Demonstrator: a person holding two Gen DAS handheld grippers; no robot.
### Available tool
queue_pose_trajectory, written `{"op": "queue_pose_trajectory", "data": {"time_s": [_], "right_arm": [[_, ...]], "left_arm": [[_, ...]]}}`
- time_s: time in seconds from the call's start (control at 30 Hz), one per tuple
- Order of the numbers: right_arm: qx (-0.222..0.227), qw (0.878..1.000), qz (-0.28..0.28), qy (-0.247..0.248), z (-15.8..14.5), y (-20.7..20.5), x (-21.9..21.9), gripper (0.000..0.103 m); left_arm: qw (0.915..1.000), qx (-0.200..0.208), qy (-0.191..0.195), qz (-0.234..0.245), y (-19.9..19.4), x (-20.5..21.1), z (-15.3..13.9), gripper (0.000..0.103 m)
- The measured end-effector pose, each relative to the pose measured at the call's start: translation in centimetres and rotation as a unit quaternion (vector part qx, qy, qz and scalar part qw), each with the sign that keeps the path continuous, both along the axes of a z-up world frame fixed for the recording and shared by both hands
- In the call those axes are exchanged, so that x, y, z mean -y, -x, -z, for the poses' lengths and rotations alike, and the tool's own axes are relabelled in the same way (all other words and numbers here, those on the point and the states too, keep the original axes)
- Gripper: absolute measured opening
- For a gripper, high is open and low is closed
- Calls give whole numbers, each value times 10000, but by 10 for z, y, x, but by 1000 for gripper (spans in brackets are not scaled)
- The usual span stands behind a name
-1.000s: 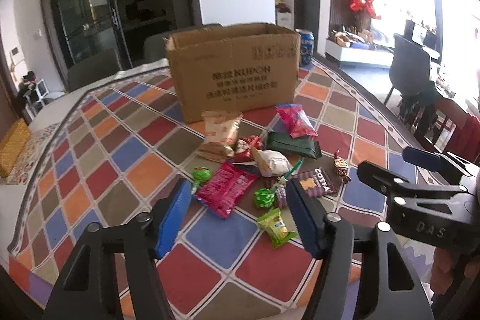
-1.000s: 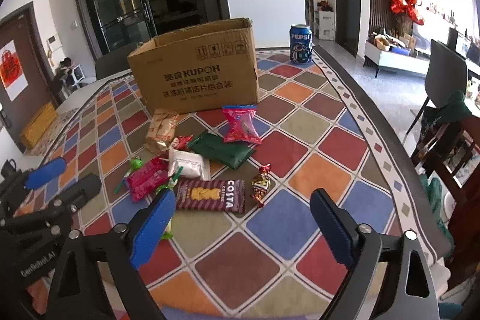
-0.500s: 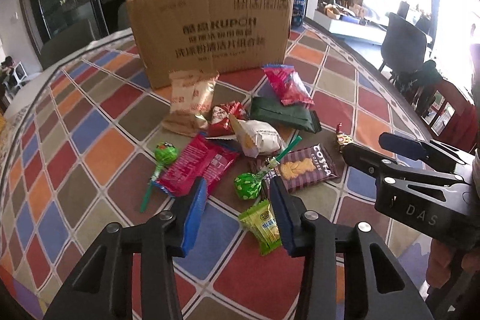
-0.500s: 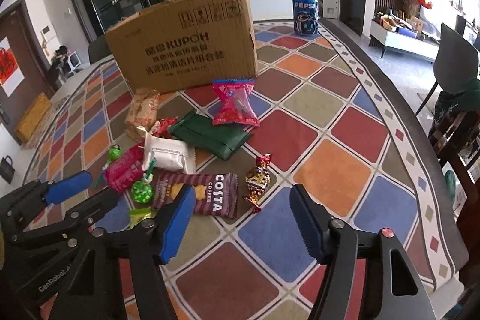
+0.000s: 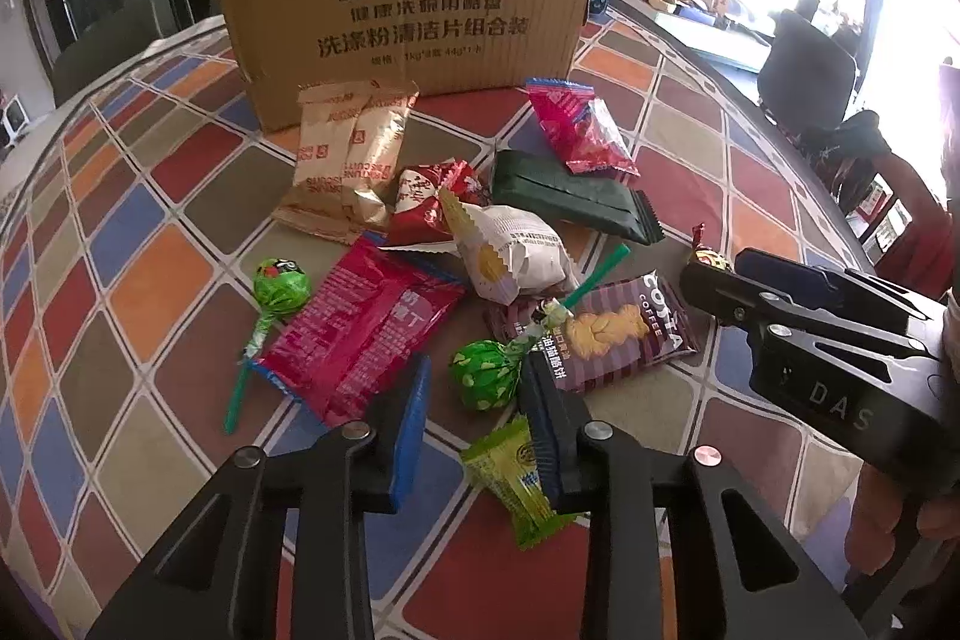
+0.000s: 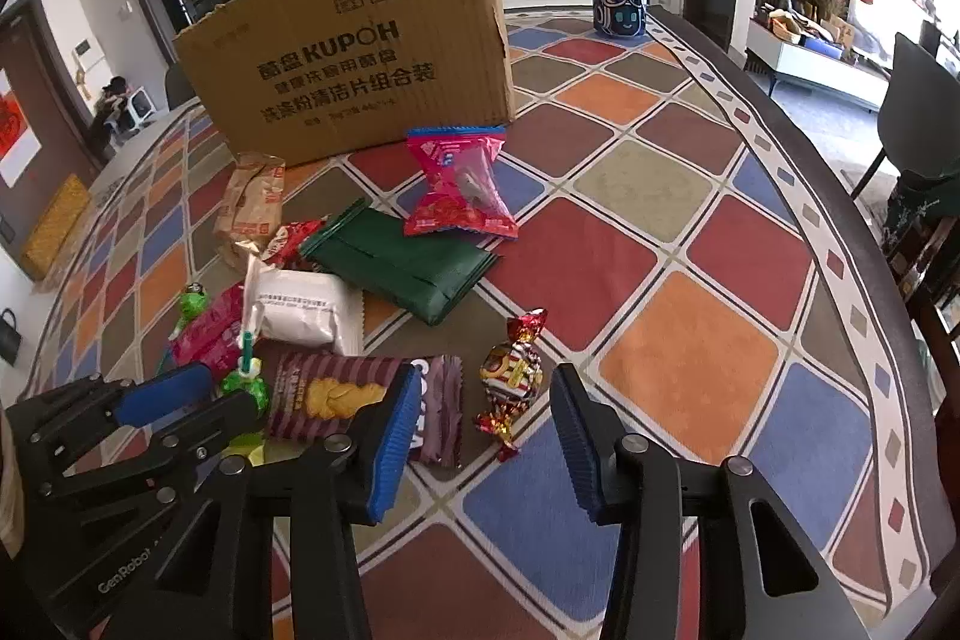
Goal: Organize snacks
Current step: 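Reach the left tool to the green lollipop while the right tool reaches the wrapped candy, then grasp and lift the green lollipop with the left tool while the right tool lifts the candy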
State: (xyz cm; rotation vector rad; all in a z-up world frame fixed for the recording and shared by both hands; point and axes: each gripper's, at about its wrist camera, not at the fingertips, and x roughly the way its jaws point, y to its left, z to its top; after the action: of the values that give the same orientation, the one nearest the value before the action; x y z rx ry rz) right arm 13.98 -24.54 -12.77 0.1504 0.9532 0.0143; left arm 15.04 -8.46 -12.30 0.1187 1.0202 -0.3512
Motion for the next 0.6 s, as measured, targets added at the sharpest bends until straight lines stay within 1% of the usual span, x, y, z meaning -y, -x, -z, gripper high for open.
{"op": "queue_pose_trajectory", "data": {"time_s": [0.17,0.27,0.37,0.47,0.6], "right_arm": [[-22,10000,29,27,3,-4,2,43],[-70,10000,24,42,6,-7,2,35],[-82,9999,10,62,8,-8,2,33],[-108,9999,30,54,9,-9,2,25],[-136,9999,4,93,11,-8,3,24]], "left_arm": [[10000,-79,46,2,-5,1,3,28],[9999,-83,81,-10,-6,1,4,26],[9999,-87,91,-15,-6,1,4,26],[9999,-105,104,-30,-6,0,4,26],[9999,-83,125,-43,-4,-1,1,25]]}}
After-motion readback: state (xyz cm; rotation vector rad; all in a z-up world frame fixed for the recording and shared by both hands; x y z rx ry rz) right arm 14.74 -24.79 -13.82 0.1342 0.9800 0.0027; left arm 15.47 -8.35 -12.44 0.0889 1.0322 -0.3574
